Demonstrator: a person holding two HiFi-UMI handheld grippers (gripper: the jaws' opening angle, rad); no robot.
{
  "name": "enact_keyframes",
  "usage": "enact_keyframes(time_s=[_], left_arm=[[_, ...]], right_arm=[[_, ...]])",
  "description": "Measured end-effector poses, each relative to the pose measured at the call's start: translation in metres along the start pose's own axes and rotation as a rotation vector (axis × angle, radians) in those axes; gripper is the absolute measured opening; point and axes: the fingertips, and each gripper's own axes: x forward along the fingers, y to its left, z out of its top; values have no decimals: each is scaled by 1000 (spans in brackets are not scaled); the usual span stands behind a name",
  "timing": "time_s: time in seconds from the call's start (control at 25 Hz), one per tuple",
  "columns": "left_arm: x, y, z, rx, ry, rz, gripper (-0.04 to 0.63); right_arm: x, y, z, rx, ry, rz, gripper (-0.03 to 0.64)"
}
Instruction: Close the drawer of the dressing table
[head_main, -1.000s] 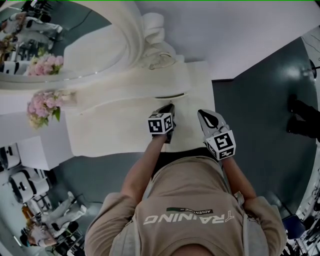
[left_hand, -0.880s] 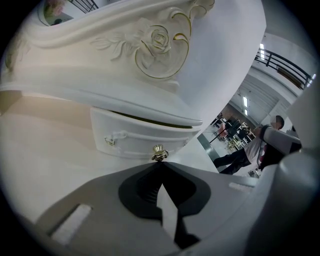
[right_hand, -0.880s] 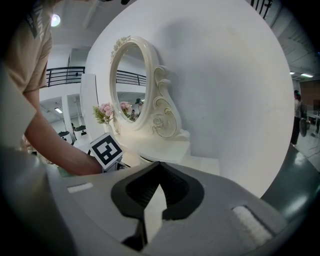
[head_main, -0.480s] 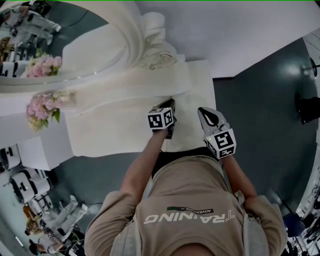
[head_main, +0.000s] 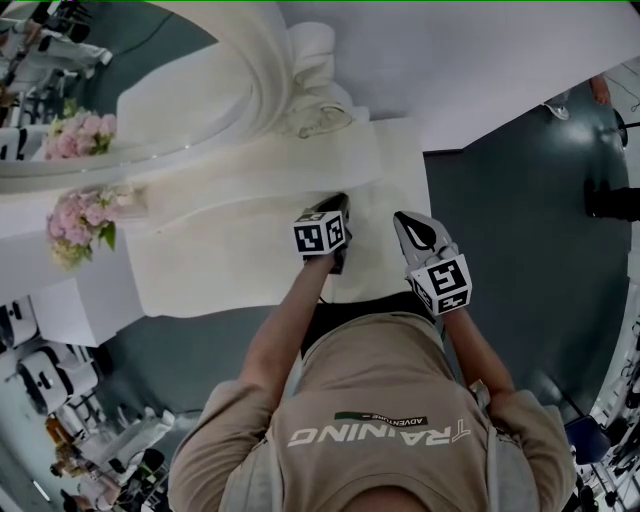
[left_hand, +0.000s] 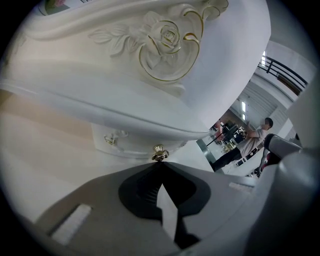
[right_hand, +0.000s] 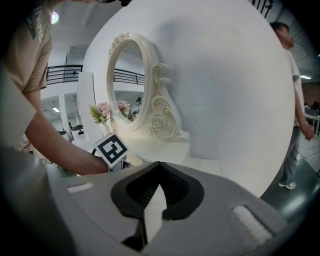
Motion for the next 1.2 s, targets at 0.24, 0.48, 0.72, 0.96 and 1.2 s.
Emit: enact_keyframes(time_s=[0.24,0.48,0.72,0.96,1.2], left_arm=[[-18,-3,-1,31,-9,-18,17],[-58,0,1,96,-49,-13,17],[-96,1,-7,127,-72,-19,17],[-129,0,-20,183,-70,-24,17],[-165,-6,-3,228,-153,-32,17]], right_arm=[[0,10,-2,3,10,-3,2],[5,25,3,-1,-6,7,2],[7,41,19,-13,-39,16,2],[7,63,27,9,-39,54,2],[1,74,33,0,-47,52,2]])
